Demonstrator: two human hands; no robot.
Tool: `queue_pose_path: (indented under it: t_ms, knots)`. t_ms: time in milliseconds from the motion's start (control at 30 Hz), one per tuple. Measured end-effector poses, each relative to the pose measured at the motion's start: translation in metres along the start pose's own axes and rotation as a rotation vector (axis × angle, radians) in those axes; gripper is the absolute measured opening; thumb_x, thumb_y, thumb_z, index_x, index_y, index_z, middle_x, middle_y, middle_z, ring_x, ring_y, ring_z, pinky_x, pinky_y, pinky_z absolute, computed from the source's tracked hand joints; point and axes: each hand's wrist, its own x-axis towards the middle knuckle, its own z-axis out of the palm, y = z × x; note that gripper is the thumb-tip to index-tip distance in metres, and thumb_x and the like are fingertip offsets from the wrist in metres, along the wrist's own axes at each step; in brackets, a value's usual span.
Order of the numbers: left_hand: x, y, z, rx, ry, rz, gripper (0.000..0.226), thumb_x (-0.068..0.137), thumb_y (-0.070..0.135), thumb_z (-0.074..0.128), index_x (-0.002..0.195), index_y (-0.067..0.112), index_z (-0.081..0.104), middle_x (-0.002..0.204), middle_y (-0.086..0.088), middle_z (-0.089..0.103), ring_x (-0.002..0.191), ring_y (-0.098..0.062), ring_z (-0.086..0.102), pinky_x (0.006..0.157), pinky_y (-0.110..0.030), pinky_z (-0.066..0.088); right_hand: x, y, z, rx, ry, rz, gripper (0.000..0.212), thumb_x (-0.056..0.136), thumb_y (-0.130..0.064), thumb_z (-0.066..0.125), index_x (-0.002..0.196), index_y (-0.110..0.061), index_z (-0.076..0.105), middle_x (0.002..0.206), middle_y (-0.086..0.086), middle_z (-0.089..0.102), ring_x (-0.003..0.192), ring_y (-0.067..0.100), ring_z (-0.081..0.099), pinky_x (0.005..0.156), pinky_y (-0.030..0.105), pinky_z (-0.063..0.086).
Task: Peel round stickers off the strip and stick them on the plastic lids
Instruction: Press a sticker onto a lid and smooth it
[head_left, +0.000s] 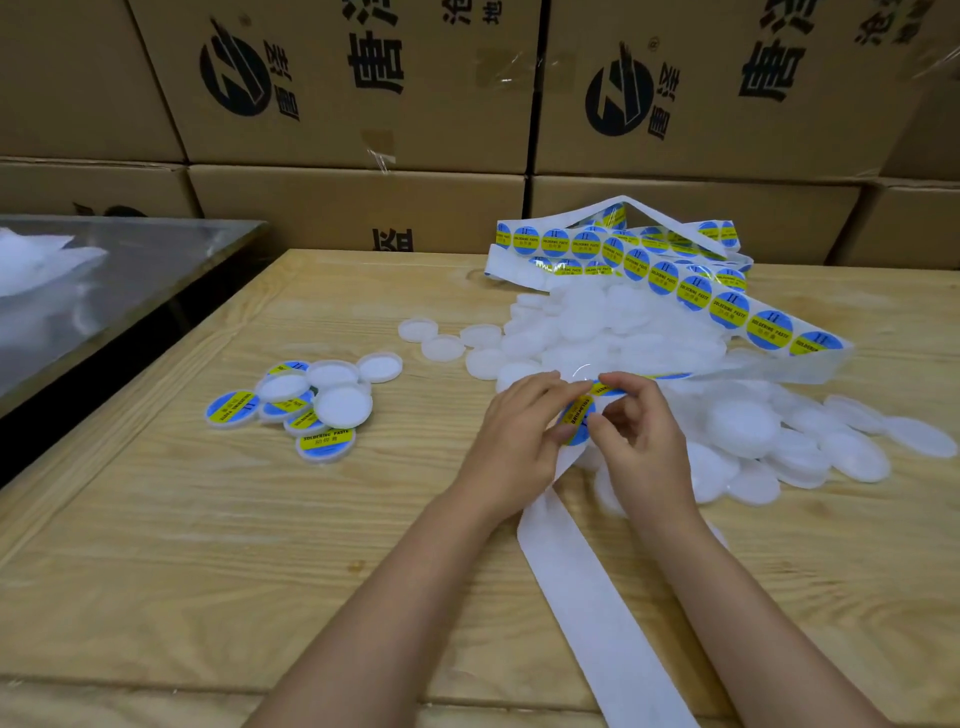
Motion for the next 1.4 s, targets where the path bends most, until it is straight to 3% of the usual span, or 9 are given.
queue_pose_path:
  t_ms: [133, 267, 600, 767, 967, 1067, 1167, 1267, 1400]
  knots:
    - [0.000, 0.003, 0.000, -0.028, 0.006, 0.030, 0.042, 0.084, -0.004, 0.056, 0.125, 0.005, 0.057, 0.127, -0.009, 0.055, 0.127, -0.016, 0.042, 0.106, -0.020, 0.028, 0.000, -0.002, 0.000, 0.080, 0.021, 0.025, 0.022, 0.091, -0.007, 0.054, 0.094, -0.029, 0.055, 0.064, -0.018, 0.061, 0.066, 0.001, 0.056, 0.065, 0.016, 0.043]
    - [0.001, 0.004, 0.002, -0.061, 0.039, -0.008, 0.032, 0.081, 0.000, 0.063, 0.113, 0.006, 0.063, 0.113, -0.006, 0.063, 0.111, -0.012, 0.049, 0.095, -0.007, 0.028, -0.002, -0.004, 0.001, 0.110, 0.059, 0.040, 0.018, 0.096, -0.014, 0.049, 0.088, -0.028, 0.056, 0.067, -0.025, 0.060, 0.065, -0.006, 0.053, 0.064, 0.009, 0.041]
    - [0.000, -0.001, 0.003, -0.090, 0.184, -0.075, 0.013, 0.072, 0.011, 0.076, 0.079, 0.009, 0.066, 0.082, 0.003, 0.065, 0.081, -0.008, 0.057, 0.075, -0.019, 0.044, -0.001, -0.005, -0.001, -0.027, 0.115, 0.108, 0.020, 0.088, -0.008, 0.048, 0.080, -0.024, 0.058, 0.060, -0.013, 0.063, 0.061, 0.003, 0.058, 0.053, 0.008, 0.039]
    - [0.000, -0.005, 0.000, -0.138, 0.211, -0.057, 0.008, 0.078, 0.004, 0.070, 0.080, 0.011, 0.067, 0.085, 0.004, 0.066, 0.085, -0.009, 0.059, 0.080, -0.024, 0.047, 0.002, -0.002, -0.005, -0.024, 0.187, 0.213, 0.015, 0.088, -0.009, 0.049, 0.082, -0.018, 0.060, 0.063, -0.001, 0.068, 0.059, 0.007, 0.065, 0.067, 0.026, 0.049]
    - [0.001, -0.009, -0.006, -0.374, 0.286, -0.266, 0.018, 0.080, 0.006, 0.067, 0.078, 0.023, 0.064, 0.085, 0.013, 0.063, 0.090, -0.013, 0.061, 0.085, -0.032, 0.051, 0.005, -0.001, -0.010, -0.183, 0.262, 0.270, 0.014, 0.082, -0.015, 0.051, 0.070, -0.020, 0.057, 0.056, 0.008, 0.060, 0.057, 0.023, 0.053, 0.055, 0.030, 0.040]
    - [0.001, -0.010, -0.011, -0.454, 0.312, -0.348, 0.025, 0.083, 0.003, 0.066, 0.077, 0.027, 0.061, 0.082, 0.016, 0.063, 0.083, -0.002, 0.061, 0.082, -0.021, 0.049, 0.005, -0.003, -0.013, -0.417, 0.250, 0.216, 0.014, 0.080, -0.014, 0.051, 0.075, -0.020, 0.062, 0.052, -0.001, 0.052, 0.060, 0.025, 0.050, 0.056, 0.032, 0.039]
    - [0.001, -0.009, -0.012, -0.483, 0.304, -0.395, 0.021, 0.085, 0.004, 0.065, 0.078, 0.023, 0.061, 0.083, 0.013, 0.063, 0.078, 0.003, 0.060, 0.081, -0.020, 0.050, 0.003, -0.010, -0.013, -0.634, 0.236, 0.064, 0.023, 0.084, -0.016, 0.054, 0.101, -0.024, 0.067, 0.056, -0.002, 0.052, 0.066, 0.027, 0.055, 0.061, 0.035, 0.043]
    - [0.001, -0.009, -0.010, -0.467, 0.282, -0.356, 0.021, 0.084, 0.004, 0.065, 0.079, 0.023, 0.061, 0.084, 0.012, 0.063, 0.081, 0.001, 0.060, 0.081, -0.018, 0.049, -0.002, -0.015, -0.007, -0.508, 0.169, -0.173, 0.029, 0.084, -0.012, 0.064, 0.112, -0.019, 0.067, 0.062, -0.010, 0.044, 0.065, 0.016, 0.050, 0.066, 0.028, 0.042]
    - [0.002, -0.009, -0.007, -0.471, 0.255, -0.300, 0.027, 0.084, 0.002, 0.065, 0.077, 0.028, 0.060, 0.079, 0.020, 0.062, 0.084, -0.002, 0.059, 0.080, -0.017, 0.048, 0.000, -0.012, -0.005, -0.303, 0.117, -0.111, 0.011, 0.082, -0.014, 0.069, 0.088, -0.024, 0.071, 0.072, -0.006, 0.048, 0.068, 0.002, 0.048, 0.064, 0.008, 0.035]
